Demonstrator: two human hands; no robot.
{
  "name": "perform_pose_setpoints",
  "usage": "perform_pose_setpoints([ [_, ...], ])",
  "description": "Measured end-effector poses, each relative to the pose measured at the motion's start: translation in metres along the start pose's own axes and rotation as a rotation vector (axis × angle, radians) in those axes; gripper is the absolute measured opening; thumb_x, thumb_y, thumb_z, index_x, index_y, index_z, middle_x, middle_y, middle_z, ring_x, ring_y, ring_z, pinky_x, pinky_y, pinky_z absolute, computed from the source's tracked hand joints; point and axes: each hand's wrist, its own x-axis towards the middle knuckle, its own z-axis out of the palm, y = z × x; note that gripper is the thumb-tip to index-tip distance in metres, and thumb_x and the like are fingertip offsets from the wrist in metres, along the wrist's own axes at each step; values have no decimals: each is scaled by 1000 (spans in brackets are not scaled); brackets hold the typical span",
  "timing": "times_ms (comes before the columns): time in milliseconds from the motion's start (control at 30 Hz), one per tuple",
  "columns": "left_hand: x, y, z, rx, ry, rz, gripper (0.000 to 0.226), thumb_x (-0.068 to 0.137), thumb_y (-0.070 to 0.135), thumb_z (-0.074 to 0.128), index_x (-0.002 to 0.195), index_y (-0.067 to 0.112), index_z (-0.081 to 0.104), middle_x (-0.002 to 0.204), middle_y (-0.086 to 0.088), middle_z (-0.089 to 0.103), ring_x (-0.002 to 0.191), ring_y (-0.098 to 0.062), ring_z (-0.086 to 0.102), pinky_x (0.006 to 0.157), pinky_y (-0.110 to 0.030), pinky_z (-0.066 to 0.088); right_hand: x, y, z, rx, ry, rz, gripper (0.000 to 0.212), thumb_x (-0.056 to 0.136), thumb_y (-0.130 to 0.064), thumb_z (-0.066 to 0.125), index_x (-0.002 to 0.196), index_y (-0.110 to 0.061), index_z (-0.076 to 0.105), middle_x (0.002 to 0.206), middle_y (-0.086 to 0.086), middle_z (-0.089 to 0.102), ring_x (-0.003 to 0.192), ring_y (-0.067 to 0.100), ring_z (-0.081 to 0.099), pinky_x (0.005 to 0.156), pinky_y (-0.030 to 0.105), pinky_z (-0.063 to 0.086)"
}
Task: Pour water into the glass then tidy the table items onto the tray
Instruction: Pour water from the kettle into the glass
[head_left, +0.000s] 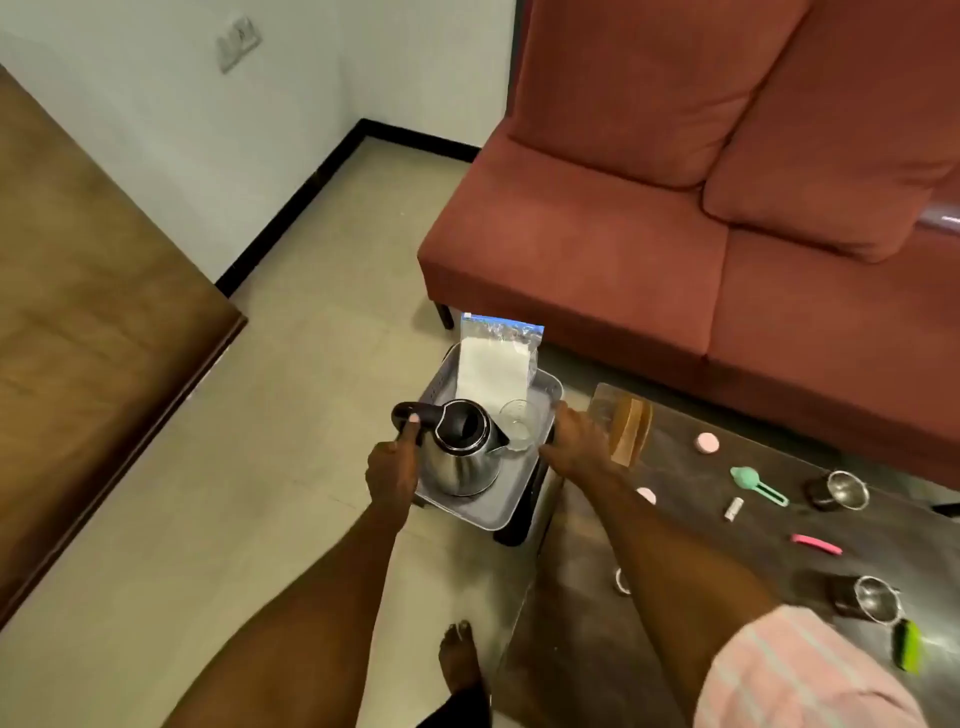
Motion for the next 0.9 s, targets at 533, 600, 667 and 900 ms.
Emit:
perform_pose_setpoints([
  [533,111,-23,76,-868,-187,-167,42,83,57,66,96,17,66,102,-6,73,94,-25,72,83,-45,58,116,32,123,302,55,38,98,67,-52,83,146,-27,32,151,4,43,140,28,36,117,52,25],
  [600,114,-23,75,-853,-167,-182,40,79,57,70,95,21,66,110,-6,73,99,-29,71,87,-49,57,115,30,128,372,91,61,93,64,-51,84,140,-28,36,145,2,47,136,26,41,115,51,28],
  [667,114,-24,77,-804,-118,-196,37,77,57,71,90,22,67,102,-4,76,93,-28,73,80,-48,59,113,30,129,449,108,87,92,61,-51,86,136,-28,36,139,2,51,131,27,44,113,48,30],
  [900,106,-13,72,-819,-73,-275,34,84,45,60,83,13,68,91,-6,78,84,-29,71,72,-43,59,89,24,108,735,227,90,91,59,-27,92,128,-19,34,131,3,54,116,28,55,94,42,51],
])
